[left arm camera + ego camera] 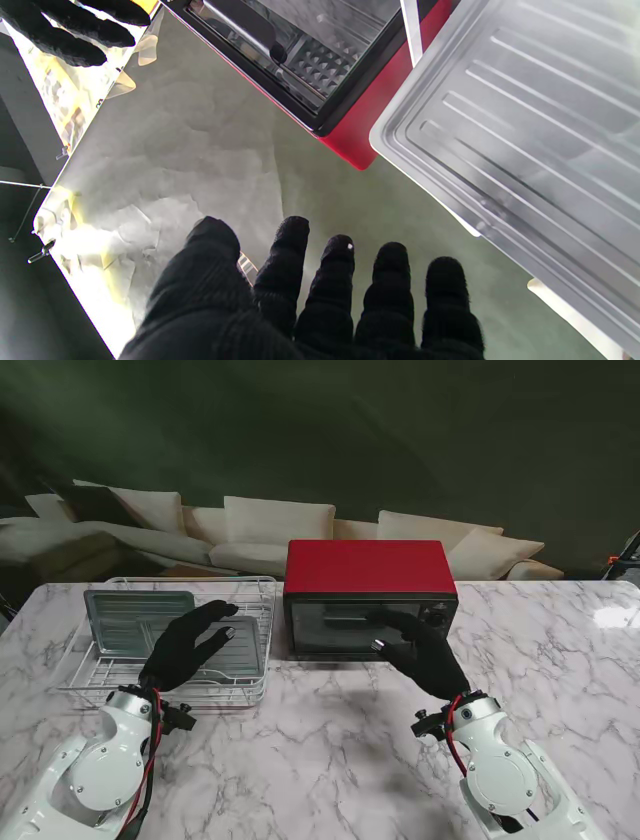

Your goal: Slide the trays into the oven

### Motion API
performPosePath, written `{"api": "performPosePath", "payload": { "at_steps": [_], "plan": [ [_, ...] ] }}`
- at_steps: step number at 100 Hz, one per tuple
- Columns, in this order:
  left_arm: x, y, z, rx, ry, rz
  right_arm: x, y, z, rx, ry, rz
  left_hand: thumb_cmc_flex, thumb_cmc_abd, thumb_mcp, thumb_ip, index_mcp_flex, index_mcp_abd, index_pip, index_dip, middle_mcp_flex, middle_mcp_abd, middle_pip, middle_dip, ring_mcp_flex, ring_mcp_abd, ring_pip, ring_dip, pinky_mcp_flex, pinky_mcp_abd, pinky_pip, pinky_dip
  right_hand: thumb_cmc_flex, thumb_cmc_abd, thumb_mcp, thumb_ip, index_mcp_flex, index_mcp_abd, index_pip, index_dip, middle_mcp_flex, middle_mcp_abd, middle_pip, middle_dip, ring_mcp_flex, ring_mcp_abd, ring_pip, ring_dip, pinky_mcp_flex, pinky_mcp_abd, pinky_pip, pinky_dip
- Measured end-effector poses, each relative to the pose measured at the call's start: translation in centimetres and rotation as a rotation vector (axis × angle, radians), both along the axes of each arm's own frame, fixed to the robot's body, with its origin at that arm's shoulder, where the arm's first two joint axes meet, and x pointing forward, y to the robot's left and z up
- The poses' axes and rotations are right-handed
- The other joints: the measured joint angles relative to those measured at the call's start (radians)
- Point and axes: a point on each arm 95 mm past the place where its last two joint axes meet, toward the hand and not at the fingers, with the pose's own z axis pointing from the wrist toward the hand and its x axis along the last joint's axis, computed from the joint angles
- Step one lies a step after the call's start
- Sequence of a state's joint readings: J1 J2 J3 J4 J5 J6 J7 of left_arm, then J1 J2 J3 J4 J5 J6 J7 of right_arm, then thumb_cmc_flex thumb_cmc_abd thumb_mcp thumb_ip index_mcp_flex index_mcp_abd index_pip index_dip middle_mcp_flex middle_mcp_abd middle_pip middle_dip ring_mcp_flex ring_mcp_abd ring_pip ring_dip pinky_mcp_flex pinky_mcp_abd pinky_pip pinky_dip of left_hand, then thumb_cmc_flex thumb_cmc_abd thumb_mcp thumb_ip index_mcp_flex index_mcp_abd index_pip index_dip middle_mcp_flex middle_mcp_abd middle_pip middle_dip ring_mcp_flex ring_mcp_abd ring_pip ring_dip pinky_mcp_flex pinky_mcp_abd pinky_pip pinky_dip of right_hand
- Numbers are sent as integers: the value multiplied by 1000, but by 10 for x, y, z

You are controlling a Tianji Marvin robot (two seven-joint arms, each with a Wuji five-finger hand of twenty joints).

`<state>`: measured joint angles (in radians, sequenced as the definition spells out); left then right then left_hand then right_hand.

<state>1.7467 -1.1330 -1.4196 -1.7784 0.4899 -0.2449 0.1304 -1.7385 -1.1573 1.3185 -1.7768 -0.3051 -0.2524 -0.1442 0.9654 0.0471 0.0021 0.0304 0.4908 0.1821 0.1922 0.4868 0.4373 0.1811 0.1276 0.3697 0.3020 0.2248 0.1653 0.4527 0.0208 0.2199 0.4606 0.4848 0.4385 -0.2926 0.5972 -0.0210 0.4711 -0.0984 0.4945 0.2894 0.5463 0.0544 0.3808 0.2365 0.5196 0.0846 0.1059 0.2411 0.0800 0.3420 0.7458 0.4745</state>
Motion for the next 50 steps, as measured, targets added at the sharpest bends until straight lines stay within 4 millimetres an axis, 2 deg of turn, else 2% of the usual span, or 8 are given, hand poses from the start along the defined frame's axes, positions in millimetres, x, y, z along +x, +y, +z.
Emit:
{"api": "performPosePath", "payload": {
  "at_steps": [12,23,29,38,45,50],
  "plan": [
    [0,0,0,-2,2,-1,-6,-3,4,-48,-30,-26,0,0,0,0,0,0,0,0,0,0,0,0,0,0,0,0,0,0,0,0,0,0,0,0,0,0,0,0,27,34,96,72,38,23,58,57,4,0,18,0],
    [0,0,0,-3,6,3,-13,-5,9,-29,-47,-49,0,0,0,0,0,0,0,0,0,0,0,0,0,0,0,0,0,11,0,0,0,0,0,0,1,0,0,0,79,59,224,215,104,54,207,176,33,3,82,20],
    [0,0,0,-2,7,4,-16,-7,11,-31,-55,-59,0,0,0,0,0,0,0,0,0,0,0,0,0,0,0,0,0,11,0,0,0,0,0,0,12,0,0,0,123,72,308,308,136,80,371,278,81,12,174,72],
    [0,0,-1,-1,7,4,-19,-12,12,-77,-91,-94,0,0,0,0,0,0,0,0,0,0,0,0,0,0,0,0,0,11,0,2,0,0,0,0,14,1,1,2,237,75,439,442,198,133,669,419,181,21,381,172],
    [1,-1,-1,0,9,4,-21,-16,13,-82,-100,-114,0,0,0,0,0,0,0,0,0,0,0,0,1,0,0,0,0,11,0,10,0,0,0,0,14,1,1,2,340,81,514,516,290,158,836,469,259,47,517,224],
    [1,-2,0,2,10,3,-22,-19,14,-72,-96,-122,0,0,0,0,0,0,0,0,0,0,0,0,1,0,0,0,0,11,0,10,0,0,0,0,14,1,1,-4,427,81,569,543,366,173,933,475,314,73,591,246]
  ]
}}
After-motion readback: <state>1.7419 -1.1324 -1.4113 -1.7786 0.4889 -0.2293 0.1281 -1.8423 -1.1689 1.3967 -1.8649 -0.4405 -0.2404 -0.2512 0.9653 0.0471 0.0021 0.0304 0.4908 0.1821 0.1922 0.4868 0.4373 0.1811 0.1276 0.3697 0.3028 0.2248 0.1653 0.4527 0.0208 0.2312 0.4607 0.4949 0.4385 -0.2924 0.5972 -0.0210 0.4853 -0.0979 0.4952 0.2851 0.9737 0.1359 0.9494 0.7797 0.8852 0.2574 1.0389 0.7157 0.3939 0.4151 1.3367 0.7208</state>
